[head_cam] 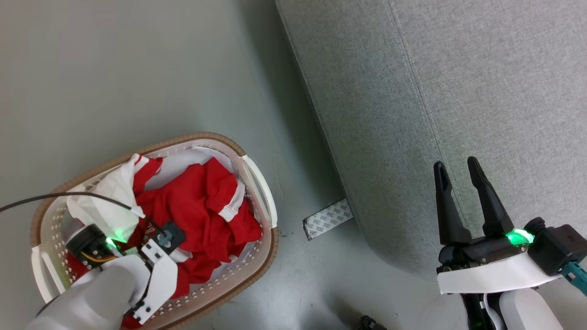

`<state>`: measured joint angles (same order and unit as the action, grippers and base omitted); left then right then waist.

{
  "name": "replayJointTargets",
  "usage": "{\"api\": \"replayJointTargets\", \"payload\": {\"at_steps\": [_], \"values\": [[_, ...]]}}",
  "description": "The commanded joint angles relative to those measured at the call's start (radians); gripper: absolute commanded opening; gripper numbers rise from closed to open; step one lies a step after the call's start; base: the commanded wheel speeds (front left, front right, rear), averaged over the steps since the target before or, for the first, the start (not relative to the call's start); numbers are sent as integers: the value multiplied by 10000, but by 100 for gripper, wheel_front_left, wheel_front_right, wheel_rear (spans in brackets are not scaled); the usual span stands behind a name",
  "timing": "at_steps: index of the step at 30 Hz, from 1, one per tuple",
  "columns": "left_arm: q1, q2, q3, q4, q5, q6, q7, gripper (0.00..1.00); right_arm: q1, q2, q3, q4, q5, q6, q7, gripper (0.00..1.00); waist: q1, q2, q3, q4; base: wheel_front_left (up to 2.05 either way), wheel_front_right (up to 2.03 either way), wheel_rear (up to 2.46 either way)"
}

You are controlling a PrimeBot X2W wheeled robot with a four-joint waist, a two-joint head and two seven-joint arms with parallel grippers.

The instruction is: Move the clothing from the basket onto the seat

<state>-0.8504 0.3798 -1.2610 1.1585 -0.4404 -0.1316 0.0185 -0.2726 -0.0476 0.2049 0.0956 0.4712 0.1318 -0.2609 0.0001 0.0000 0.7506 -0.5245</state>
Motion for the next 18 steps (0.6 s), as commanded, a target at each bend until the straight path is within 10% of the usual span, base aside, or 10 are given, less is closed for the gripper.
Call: {"api": "replayJointTargets", "payload": {"at_steps": [1, 18], "values": [[-72, 52, -18, 29, -108, 8, -120, 0, -144, -8, -32, -32, -49, -21, -21, 100, -1, 0, -17, 3, 0, 0, 0], [867, -1327, 221, 221, -1534, 8, -1739, 0, -141, -17, -259, 583, -764, -21, -21, 100, -1, 0, -2428, 953, 0, 0, 0]]}}
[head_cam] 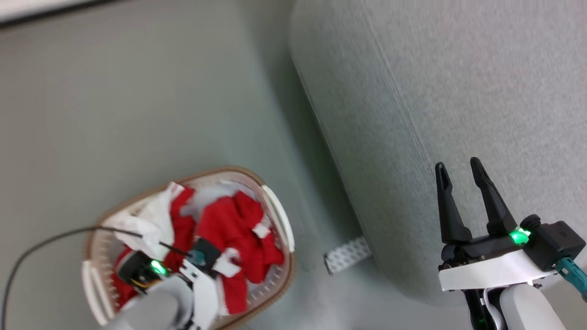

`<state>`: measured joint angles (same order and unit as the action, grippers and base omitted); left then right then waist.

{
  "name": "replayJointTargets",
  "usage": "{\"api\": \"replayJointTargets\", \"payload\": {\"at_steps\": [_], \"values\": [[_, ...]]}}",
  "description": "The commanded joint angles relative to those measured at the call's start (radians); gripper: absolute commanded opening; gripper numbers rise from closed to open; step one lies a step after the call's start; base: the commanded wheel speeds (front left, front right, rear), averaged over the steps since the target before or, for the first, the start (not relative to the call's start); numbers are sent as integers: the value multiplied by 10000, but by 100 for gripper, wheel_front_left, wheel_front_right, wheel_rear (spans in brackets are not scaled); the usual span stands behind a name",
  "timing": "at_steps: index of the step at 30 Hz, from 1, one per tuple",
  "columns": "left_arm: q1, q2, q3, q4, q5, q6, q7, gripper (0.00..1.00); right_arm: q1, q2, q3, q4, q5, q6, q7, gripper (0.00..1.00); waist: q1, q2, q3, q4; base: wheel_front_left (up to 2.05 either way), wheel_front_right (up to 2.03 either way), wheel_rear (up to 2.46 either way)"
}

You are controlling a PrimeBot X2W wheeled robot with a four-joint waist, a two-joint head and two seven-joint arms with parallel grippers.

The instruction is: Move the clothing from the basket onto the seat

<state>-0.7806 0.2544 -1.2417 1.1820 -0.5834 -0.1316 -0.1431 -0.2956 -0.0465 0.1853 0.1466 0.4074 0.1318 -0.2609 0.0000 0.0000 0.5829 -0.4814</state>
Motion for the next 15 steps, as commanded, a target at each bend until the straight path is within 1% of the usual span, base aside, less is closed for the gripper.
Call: {"api": "replayJointTargets", "payload": {"at_steps": [1, 4, 7, 11, 15], "values": [[264, -187, 77, -31, -262, 8, -304, 0, 78, -26, -99, 130, -230, -21, -21, 100, 0, 0, -972, 647, 0, 0, 0], [548, -484, 87, -200, -555, 8, -635, 0, 90, -32, -232, 320, -473, -21, -21, 100, 0, 0, -1661, 1059, 0, 0, 0], [813, -647, 60, -508, -955, 8, -902, 0, 190, -32, -326, 471, -638, -21, -21, 100, 0, 0, -2306, 1467, 0, 0, 0], [1073, -735, 179, -994, -1504, 8, -1116, 0, 400, -33, -408, 753, -805, -21, -21, 100, 0, 0, -3082, 2040, 0, 0, 0], [1234, -685, 383, -1516, -1852, 8, -1223, 0, 559, -36, -387, 1005, -941, -21, -21, 100, 0, 0, -3727, 2537, 0, 0, 0]]}}
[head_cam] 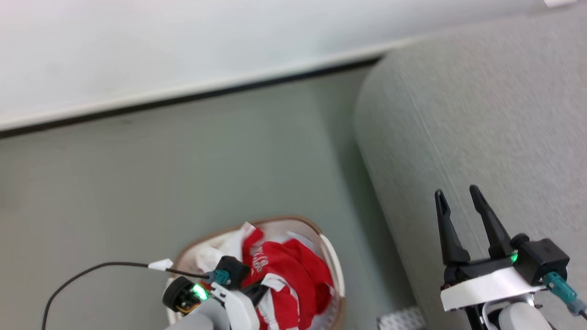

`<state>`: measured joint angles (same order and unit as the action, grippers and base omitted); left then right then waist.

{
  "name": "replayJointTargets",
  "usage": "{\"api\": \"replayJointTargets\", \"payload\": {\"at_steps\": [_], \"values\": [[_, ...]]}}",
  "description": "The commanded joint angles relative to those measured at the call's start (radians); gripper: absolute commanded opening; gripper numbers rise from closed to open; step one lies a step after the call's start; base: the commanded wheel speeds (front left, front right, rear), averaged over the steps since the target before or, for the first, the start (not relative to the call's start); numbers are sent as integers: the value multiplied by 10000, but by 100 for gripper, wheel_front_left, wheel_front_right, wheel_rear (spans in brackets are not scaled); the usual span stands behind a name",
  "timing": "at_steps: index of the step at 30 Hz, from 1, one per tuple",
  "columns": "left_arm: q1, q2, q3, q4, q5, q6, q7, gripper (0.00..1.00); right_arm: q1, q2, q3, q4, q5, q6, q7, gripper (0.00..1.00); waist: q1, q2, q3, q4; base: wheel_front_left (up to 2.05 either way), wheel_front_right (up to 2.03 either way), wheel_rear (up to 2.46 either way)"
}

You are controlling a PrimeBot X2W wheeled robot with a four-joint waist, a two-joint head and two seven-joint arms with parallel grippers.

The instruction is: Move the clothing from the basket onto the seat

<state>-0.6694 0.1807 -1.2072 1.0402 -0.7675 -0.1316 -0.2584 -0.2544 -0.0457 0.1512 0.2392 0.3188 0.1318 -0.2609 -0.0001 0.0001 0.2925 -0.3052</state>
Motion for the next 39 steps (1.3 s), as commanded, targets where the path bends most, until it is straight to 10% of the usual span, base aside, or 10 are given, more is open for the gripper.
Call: {"api": "replayJointTargets", "payload": {"at_steps": [1, 21, 39], "values": [[157, 51, 141, -277, -75, 8, -63, 0, 212, -46, -93, 141, -102, -21, -20, 100, 1, -1, -997, 905, 0, 0, 0], [892, 790, 3859, -5155, 905, 385, -61, 0, 883, -43, 203, 604, -27, -21, -20, 100, 1, -1, -2682, 2233, 0, 0, 0], [541, 927, 5050, -8010, 328, 832, 2, 0, 1071, -45, 1362, 282, 247, -21, -21, 100, 1, -1, -3151, 2610, 0, 0, 0]]}}
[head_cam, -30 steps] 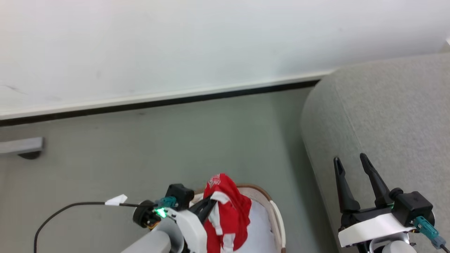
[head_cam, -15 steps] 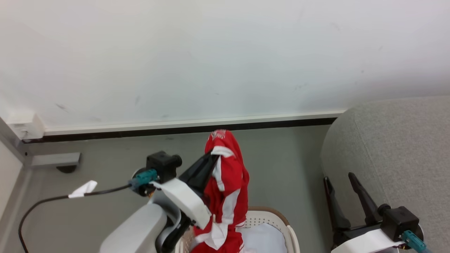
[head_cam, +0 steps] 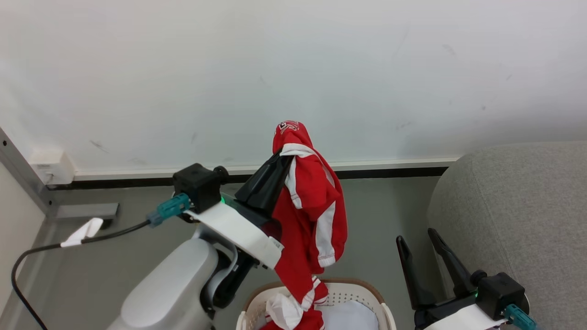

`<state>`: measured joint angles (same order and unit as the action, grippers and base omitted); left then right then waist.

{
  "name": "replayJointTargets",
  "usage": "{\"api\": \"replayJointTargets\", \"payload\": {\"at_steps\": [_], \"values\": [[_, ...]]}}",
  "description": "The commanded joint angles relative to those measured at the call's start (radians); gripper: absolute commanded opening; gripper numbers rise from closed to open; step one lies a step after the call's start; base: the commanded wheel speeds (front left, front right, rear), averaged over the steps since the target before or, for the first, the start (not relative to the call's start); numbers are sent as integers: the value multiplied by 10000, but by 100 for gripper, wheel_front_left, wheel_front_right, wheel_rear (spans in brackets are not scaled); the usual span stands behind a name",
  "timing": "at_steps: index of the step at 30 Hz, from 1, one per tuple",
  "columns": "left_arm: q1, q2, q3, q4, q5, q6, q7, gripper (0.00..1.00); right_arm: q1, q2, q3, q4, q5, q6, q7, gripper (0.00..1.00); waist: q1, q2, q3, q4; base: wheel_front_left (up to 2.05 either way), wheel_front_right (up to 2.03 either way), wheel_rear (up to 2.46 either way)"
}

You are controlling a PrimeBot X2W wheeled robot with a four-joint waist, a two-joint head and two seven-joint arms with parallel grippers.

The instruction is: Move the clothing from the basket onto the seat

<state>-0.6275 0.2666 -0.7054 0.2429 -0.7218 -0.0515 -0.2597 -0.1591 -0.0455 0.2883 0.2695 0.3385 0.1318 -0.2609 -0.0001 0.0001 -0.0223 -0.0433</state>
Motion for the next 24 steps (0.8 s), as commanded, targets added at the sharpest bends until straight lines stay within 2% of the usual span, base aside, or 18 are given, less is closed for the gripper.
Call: {"api": "replayJointTargets", "payload": {"at_steps": [1, 10, 15, 24], "values": [[154, 87, 25, -77, -136, 60, 30, 0, 115, -46, 32, -38, 54, -21, -21, 100, 1, -1, -7, -19, 0, 0, 0], [375, 118, -40, -156, -208, 154, 86, 0, -370, -48, 1326, 73, -240, -21, -21, 100, 1, -1, 45, -40, 0, 0, 0], [588, -56, -169, -143, -295, 118, 76, 0, -1079, -93, 2333, 778, -82, -21, -20, 100, 1, -1, 146, 99, 0, 0, 0], [783, -573, -873, 47, -229, -114, 195, 0, -2255, -41, 3159, 2333, 263, -21, -20, 100, 1, -1, 126, 704, 0, 0, 0]]}}
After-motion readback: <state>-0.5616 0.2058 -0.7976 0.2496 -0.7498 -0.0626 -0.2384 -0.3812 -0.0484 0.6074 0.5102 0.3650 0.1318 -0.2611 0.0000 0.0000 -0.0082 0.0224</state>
